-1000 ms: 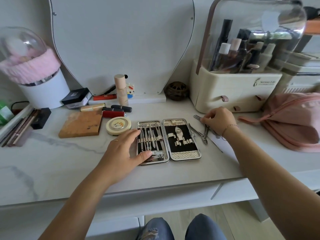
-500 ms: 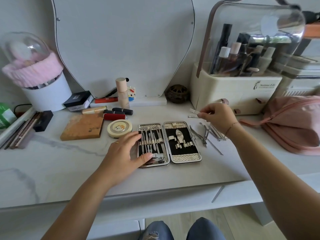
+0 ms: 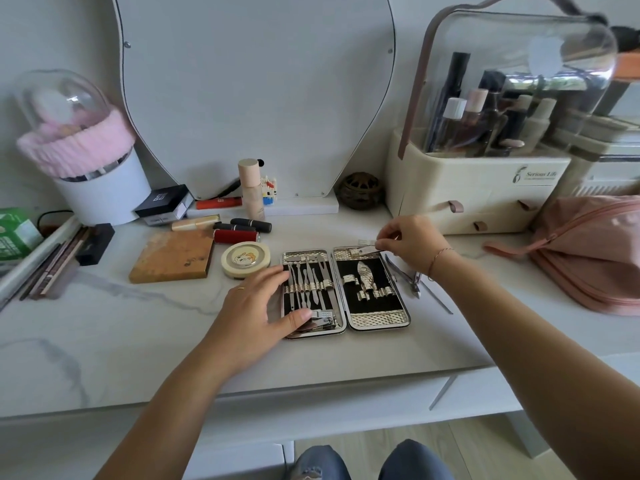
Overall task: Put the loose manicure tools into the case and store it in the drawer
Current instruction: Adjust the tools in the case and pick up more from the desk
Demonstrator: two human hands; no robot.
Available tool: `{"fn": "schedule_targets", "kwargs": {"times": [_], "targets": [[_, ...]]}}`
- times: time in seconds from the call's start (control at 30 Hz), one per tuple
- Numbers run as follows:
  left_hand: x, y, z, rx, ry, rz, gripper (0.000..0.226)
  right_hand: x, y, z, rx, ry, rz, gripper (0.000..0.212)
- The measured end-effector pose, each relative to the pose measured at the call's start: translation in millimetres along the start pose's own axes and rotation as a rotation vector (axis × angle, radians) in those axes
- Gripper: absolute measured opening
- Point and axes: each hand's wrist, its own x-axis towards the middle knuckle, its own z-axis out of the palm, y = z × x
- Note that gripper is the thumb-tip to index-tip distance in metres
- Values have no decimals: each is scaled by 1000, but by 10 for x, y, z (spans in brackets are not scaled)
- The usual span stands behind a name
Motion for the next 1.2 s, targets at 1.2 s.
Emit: {"fn": "schedule_targets", "kwargs": {"times": [1.2], "targets": [[15,-19,4,16,-9,6,94,105,-36,20,149,-135,-101,14]]}}
